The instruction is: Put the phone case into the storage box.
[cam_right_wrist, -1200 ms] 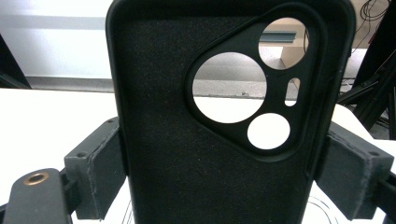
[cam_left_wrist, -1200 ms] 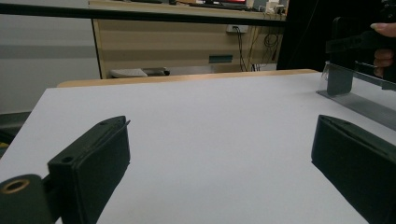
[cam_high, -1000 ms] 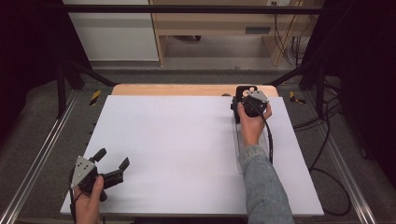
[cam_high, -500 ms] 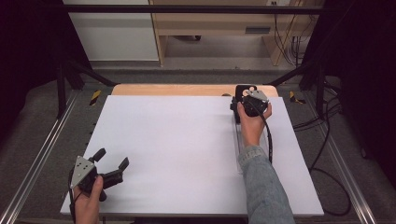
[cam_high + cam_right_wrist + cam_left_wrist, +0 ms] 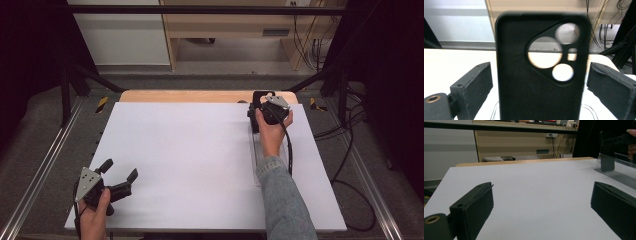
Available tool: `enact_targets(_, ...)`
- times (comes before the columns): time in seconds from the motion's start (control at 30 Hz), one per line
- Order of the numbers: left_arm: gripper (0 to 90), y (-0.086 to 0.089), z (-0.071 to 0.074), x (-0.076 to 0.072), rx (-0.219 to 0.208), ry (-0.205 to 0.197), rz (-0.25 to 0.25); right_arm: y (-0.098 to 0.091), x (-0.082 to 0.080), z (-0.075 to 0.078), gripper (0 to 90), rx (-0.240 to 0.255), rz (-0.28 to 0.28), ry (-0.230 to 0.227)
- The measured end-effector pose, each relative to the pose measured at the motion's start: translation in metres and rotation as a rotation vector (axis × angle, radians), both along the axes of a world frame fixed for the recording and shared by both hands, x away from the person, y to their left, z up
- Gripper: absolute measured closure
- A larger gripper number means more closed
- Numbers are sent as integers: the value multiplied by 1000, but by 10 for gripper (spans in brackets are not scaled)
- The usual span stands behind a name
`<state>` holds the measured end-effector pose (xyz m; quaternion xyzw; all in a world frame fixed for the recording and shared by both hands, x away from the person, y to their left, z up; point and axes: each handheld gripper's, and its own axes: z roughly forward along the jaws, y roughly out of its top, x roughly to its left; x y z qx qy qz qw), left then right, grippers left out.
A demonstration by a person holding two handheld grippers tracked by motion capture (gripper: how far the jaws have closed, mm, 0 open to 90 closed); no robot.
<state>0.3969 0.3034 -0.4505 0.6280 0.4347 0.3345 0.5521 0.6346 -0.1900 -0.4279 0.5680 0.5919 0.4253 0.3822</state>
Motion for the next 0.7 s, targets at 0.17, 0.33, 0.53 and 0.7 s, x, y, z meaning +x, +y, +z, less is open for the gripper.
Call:
enact_targets(0.17,47,0,0,0,2,0,2,1,-3,8,69,2,7,-19)
enact_targets(0.33,48,0,0,0,4,-1,3,-1,-5,11,69,7,4,-27)
enact_targets(0.53,48,-1,0,0,5,1,2,0,-6,12,69,16,14,-30)
enact_targets(0.7,48,-1,0,0,6,1,1,1,-8,15,69,21,17,-35)
